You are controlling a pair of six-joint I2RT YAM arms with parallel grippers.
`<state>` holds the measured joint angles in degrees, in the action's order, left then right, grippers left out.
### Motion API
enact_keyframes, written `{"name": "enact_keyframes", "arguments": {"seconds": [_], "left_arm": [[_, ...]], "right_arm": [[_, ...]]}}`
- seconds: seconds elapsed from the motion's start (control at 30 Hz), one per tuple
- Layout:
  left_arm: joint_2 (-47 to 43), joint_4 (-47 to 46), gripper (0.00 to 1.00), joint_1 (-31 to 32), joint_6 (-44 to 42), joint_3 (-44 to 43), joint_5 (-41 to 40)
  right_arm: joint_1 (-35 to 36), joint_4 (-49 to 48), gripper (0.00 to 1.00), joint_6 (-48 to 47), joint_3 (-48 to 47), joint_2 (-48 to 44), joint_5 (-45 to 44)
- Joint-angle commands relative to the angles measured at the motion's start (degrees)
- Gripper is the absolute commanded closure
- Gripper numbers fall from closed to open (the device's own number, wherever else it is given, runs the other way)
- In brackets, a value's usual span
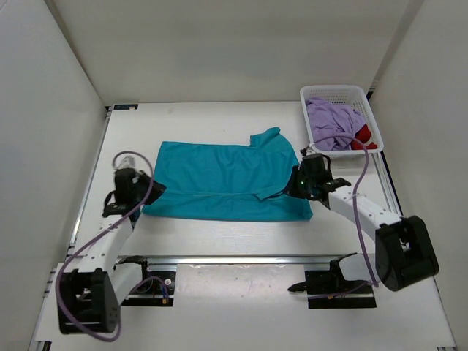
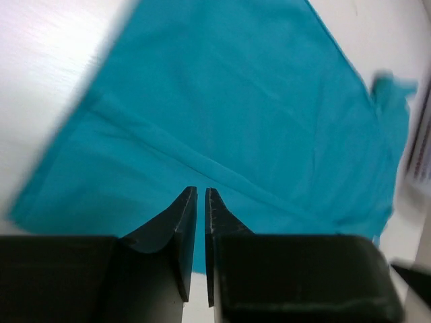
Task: Fold and stack the t-shirts
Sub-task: Fold the flattened tshirt in 1/3 of the way
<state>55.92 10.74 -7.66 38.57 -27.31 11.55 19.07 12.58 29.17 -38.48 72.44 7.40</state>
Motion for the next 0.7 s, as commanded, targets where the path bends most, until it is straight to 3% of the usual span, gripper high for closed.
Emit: {"name": "enact_keyframes", "arguments": {"seconds": [0.0, 0.1, 0.13, 0.2, 0.33, 0.67], "left_arm": [[-0.3, -4.1, 0.82, 17.7, 0.0, -2.7, -7.3], [5.7, -10.0, 0.84, 36.6, 1.7, -3.2, -15.2], [7.3, -12.2, 0.84, 40.8, 2.1, -4.2, -14.8], [16.4, -15.8, 0.85, 43.6, 1.7, -5.6, -9.7], [25.3, -20.8, 0.86, 45.5, 2.8, -6.8, -6.1], [27.1, -27.2, 0.84, 43.1, 4.2, -1.3, -3.9]], "right_arm": [[3.1, -1.4, 1.0, -1.9, -4.8, 4.6, 0.2], [7.5, -2.0, 1.0, -2.0, -6.6, 7.4, 0.0], [9.0, -2.2, 1.0, -1.4, -6.4, 8.0, 0.2], [10.5, -2.6, 1.0, -1.4, -6.3, 10.0, 0.2], [12.1, -3.0, 1.0, -1.4, -6.9, 12.9, 0.8], [10.7, -3.2, 1.0, -2.5, -10.7, 18.9, 1.0]]}}
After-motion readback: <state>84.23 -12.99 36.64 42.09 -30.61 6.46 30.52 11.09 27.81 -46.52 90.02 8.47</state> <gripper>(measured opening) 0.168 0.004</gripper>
